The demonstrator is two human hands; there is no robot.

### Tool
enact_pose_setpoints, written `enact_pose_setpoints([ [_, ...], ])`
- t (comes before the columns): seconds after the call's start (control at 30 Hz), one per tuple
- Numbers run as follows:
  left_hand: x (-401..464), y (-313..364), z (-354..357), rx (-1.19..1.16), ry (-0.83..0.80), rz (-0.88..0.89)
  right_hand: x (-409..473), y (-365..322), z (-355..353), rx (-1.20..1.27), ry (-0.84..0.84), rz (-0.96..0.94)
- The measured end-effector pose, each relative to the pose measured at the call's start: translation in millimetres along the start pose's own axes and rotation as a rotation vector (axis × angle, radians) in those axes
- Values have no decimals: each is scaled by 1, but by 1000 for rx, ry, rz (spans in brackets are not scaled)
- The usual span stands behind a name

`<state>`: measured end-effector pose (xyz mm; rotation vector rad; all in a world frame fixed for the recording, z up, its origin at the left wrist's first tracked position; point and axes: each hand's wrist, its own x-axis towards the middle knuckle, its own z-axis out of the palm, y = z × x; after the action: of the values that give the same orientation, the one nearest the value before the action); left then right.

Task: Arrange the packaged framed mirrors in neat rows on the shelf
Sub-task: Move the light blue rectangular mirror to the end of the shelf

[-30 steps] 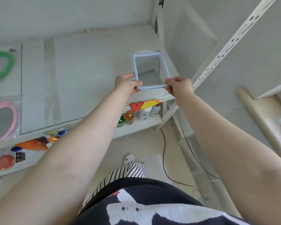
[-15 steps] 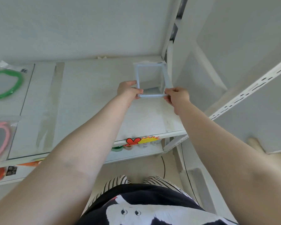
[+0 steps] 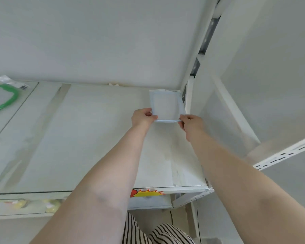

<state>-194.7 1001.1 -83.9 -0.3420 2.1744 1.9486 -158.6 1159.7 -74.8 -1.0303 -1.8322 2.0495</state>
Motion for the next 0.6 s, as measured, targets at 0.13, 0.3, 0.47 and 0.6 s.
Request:
enact_pose_setpoints([
  [0.13,12,-9,11,89,25,16,19,15,5,5,38,-7],
  [0.3,23,-20,23,177,64,36,40,28,4,-103,69,-31],
  [0.47,27,-27,26,172,33,53,53,33,5,-210,104,-50],
  [0.6,29,-31,27,230,15,77,59,39,6,-268,124,-56],
])
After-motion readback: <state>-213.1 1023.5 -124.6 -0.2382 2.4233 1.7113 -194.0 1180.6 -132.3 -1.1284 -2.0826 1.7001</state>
